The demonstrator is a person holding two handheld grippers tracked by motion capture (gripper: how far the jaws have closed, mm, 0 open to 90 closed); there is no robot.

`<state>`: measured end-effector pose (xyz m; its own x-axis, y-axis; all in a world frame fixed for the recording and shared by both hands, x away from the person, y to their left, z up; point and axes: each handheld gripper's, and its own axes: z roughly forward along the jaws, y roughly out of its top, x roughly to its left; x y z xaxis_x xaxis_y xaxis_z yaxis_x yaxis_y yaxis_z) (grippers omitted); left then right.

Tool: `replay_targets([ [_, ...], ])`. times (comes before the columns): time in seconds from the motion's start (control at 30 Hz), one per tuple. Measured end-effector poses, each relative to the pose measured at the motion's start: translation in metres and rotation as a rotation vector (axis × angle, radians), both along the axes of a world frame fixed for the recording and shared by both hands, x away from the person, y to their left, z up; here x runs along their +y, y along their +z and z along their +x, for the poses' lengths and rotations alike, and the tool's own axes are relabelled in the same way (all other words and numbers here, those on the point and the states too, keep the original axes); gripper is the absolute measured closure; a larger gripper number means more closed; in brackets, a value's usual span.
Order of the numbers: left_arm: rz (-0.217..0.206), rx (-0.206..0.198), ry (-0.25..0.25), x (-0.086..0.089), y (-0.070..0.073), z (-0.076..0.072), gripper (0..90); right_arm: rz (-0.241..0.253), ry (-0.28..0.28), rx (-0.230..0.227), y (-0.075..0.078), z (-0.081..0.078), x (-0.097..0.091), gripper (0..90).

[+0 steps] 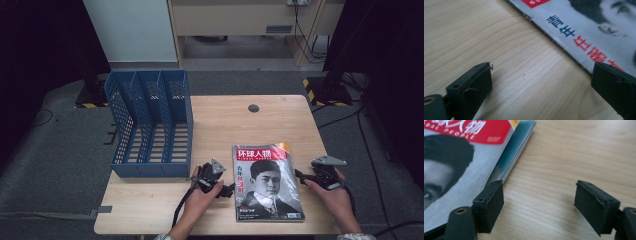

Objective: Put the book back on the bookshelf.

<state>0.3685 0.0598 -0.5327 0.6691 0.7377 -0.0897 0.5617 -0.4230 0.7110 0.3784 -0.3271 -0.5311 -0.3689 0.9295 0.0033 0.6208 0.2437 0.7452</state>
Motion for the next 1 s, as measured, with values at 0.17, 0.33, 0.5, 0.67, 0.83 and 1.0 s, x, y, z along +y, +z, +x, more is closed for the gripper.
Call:
replay_targets([
  [0.17, -0.013, -0.03, 0.008, 0.001, 0.006, 0.0, 5.6, 0.028, 0.002, -0.044, 0.009, -0.005, -0.001, 26.7],
  [0.33, -0.041, -0.069, 0.002, -0.001, 0.011, -0.007, 7.0, 0.072, 0.048, -0.035, 0.016, -0.01, 0.006, 27.6],
  [0.5, -0.074, -0.093, -0.015, -0.006, 0.017, -0.013, 9.0, 0.078, 0.136, 0.022, 0.013, -0.011, 0.023, 17.1],
  [0.67, -0.086, -0.093, -0.062, -0.019, 0.018, -0.018, 10.3, 0.076, 0.186, 0.053, 0.009, -0.01, 0.032, 13.3],
  [0.83, -0.083, -0.108, -0.11, -0.03, 0.02, -0.026, 20.4, 0.076, 0.222, 0.077, 0.006, -0.01, 0.037, 15.6],
  [1.0, -0.029, -0.105, -0.171, -0.046, 0.013, -0.034, 30.2, 0.068, 0.235, 0.102, 0.002, -0.009, 0.04, 19.0],
])
